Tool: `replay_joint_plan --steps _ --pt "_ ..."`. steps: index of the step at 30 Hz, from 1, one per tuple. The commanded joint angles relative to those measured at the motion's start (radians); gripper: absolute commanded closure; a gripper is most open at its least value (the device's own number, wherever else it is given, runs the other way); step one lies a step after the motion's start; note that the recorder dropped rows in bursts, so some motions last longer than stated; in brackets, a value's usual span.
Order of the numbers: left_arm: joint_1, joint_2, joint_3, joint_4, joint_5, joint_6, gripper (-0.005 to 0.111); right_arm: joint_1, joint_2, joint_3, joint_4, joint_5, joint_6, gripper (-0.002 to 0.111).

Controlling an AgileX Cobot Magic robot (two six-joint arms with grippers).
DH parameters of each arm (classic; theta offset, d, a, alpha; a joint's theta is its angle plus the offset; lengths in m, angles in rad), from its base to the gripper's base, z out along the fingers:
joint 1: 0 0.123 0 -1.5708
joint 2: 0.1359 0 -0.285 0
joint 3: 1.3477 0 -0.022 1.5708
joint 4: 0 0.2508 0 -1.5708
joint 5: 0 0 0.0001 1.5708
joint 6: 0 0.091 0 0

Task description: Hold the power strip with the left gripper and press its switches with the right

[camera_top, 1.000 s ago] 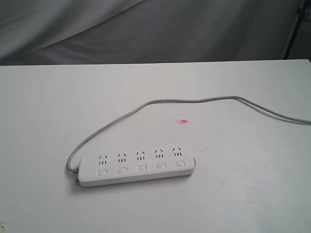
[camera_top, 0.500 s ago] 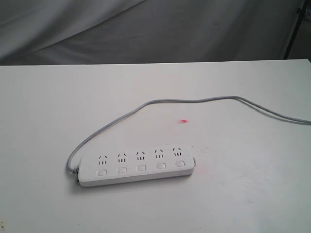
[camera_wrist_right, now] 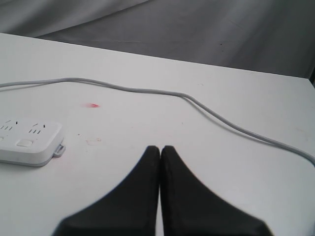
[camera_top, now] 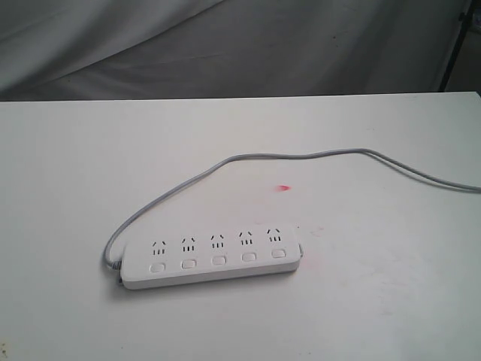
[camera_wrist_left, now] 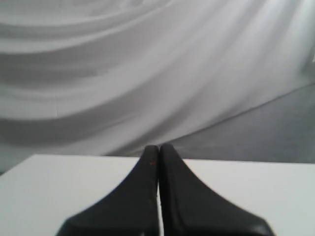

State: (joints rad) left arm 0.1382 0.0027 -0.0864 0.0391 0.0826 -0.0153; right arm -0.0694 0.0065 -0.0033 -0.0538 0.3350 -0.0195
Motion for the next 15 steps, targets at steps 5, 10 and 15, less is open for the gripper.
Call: replay_joint_plan --steps 5,10,15 --pt "0.003 -0.003 0.086 -0.027 0.118 -0.009 0.106 -0.002 -0.006 0.003 0.003 -0.003 0.002 0.108" --pt "0.003 -0.003 0.086 -0.03 0.196 -0.009 0.106 -0.002 -0.006 0.003 0.003 -0.003 0.002 0.108" --pt "0.003 -0.003 0.086 -0.03 0.195 -0.031 0.106 -0.002 -0.006 0.003 0.003 -0.003 0.002 0.108"
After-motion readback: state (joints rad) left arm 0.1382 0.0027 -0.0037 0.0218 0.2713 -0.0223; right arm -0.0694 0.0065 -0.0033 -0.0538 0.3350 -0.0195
